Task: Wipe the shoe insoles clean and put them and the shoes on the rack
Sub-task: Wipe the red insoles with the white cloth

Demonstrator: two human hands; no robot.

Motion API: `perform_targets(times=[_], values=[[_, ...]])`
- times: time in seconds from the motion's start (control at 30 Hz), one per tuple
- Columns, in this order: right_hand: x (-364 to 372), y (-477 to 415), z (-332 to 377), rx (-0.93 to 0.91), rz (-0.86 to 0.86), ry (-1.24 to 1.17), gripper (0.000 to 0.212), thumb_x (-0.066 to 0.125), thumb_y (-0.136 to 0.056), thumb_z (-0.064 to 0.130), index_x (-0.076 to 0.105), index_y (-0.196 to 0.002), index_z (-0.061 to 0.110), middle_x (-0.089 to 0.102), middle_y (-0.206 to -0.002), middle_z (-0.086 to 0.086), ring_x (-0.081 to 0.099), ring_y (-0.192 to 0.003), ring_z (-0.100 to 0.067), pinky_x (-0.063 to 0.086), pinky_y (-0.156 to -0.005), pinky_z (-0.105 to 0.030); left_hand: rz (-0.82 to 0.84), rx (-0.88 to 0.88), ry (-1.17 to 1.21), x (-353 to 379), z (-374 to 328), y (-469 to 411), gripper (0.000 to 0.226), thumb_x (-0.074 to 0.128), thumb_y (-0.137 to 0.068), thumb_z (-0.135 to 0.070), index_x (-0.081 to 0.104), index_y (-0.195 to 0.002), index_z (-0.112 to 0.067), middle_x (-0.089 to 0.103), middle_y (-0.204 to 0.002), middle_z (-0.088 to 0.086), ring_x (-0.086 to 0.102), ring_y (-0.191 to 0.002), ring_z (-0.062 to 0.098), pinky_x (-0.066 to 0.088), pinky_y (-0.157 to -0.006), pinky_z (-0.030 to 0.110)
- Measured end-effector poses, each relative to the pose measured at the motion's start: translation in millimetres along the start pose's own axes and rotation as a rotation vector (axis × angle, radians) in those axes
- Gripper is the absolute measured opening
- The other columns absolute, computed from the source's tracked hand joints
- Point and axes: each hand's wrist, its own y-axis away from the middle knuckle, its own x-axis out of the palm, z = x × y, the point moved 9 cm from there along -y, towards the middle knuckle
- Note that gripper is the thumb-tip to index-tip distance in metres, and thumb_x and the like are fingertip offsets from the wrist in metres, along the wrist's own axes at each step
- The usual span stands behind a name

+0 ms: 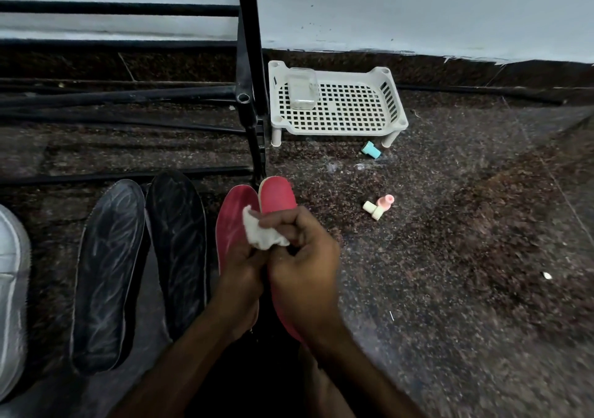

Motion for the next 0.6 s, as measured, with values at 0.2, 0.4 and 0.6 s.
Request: perform_targets(times=[0.2, 0.4, 0.6], values=[[-51, -37, 3, -0.058, -0.266, 0.192, 0.032, 0.058, -0.078, -0.015, 0.067, -0.089, 0.014, 0.073, -0.085, 0.007, 0.067, -0.071, -0.001, 0.053, -0.064, -0.019, 0.053, 0.007, -0.152, 3, 0, -3, 0.038, 0.039, -0.102, -0.019, 0.054, -0.135, -0.03, 0.062, -0.133, -0.001, 0.058, -0.124, 0.019, 0.049, -0.097, 0.034], [-22, -38, 7, -0.103, -0.159, 0.344, 0.031, 0.055, -0.078, -0.014, 0.065, -0.09, 0.013, 0.072, -0.088, 0.007, 0.067, -0.082, 0.001, 0.053, -0.074, -0.012, 0.052, 0.0, -0.116, 4, -4, -4, 0.037, 0.037, -0.102, -0.007, 0.056, -0.133, -0.017, 0.064, -0.132, 0.0, 0.057, -0.125, 0.014, 0.047, -0.099, 0.028], [12, -5, -10, 0.046, 0.068, 0.085, 0.036, 0.053, -0.075, -0.015, 0.066, -0.086, 0.017, 0.074, -0.085, 0.005, 0.071, -0.083, -0.007, 0.058, -0.078, -0.03, 0.035, -0.032, 0.022, -3, -1, 1, 0.03, 0.082, -0.05, -0.033, 0.08, -0.078, -0.022, 0.076, -0.086, 0.0, 0.071, -0.083, 0.009, 0.054, -0.069, 0.02]])
